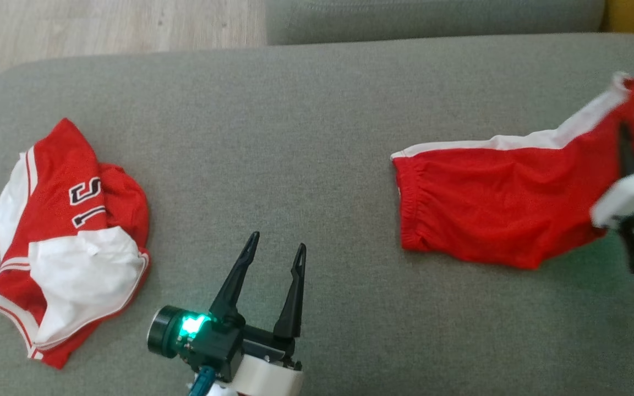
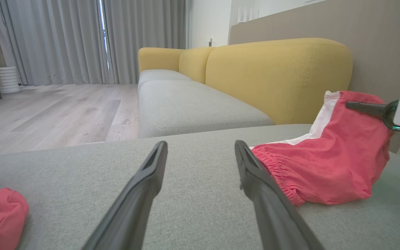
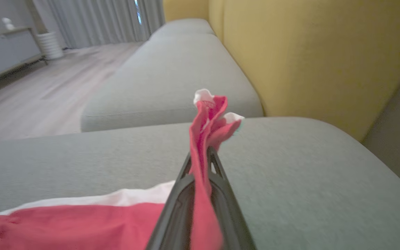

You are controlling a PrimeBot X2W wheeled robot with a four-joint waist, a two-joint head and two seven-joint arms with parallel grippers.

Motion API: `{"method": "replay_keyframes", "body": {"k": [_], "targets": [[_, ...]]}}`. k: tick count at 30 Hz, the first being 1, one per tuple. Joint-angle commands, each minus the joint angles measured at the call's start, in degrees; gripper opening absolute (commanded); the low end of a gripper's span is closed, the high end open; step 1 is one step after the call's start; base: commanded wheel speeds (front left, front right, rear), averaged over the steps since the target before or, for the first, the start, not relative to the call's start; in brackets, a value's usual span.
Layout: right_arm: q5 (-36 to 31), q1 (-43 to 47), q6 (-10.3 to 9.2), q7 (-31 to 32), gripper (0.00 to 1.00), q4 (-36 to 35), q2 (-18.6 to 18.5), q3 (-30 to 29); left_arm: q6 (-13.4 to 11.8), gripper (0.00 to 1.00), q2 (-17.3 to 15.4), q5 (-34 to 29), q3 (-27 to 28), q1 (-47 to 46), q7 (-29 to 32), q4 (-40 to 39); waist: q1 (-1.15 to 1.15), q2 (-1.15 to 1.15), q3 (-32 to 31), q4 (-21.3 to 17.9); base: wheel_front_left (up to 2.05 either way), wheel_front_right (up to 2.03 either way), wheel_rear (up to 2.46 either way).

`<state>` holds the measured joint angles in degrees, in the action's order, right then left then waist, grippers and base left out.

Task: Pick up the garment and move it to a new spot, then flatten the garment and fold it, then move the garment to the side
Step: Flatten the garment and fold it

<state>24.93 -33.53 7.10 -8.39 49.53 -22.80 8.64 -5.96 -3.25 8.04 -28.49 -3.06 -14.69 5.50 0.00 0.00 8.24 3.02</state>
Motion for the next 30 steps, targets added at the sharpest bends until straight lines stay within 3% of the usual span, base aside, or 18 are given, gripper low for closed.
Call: {"method": "replay_keyframes", "body": {"k": [1, 15, 16, 17, 21, 30], "targets": [[-0.79, -1.16, 0.39, -0.31, 0.0, -3.6, 0.94, 1.72, 0.26, 1.0, 0.36, 0.44, 1.11, -0.58, -0.3, -1.28, 0.0, 0.0, -0.99, 0.07, 0.0, 0.0, 0.0], [-1.98, 7.62, 0.39, 4.8, 0.0, -20.26, 16.96, 9.12, 0.03, 1.0, 0.36, 1.37, 0.46, 0.33, -0.3, -0.91, 0.0, 0.0, -2.62, 3.51, 0.0, 0.0, 0.0], [-1.61, 8.3, 0.39, 4.98, 0.62, -20.52, 17.59, 9.79, 0.0, 1.0, 0.36, 1.48, 0.29, 0.27, -0.3, -0.87, 0.0, 0.0, -2.63, 3.71, 0.0, 0.0, 0.0], [-1.33, 8.9, 0.39, 5.09, 1.0, -20.79, 18.06, 10.45, -0.06, 1.0, 0.36, 1.6, 0.12, 0.19, -0.3, -0.83, 0.0, 0.0, -2.64, 3.89, 0.0, 0.0, 0.0], [0.77, 10.83, 0.39, 3.73, 1.0, -23.81, 18.56, 11.79, -0.75, 1.0, 0.37, 2.12, 0.03, 0.08, -0.3, -1.2, 0.0, 0.0, -3.12, 4.05, 0.0, 0.0, 0.0], [0.17, 19.33, 0.39, -2.12, 1.0, -30.4, 11.12, 5.48, -2.1, 1.0, 0.35, 2.55, 2.74, 3.29, -0.3, -2.37, 0.0, 0.0, -7.64, 2.09, 0.0, 0.0, 0.0]]}}
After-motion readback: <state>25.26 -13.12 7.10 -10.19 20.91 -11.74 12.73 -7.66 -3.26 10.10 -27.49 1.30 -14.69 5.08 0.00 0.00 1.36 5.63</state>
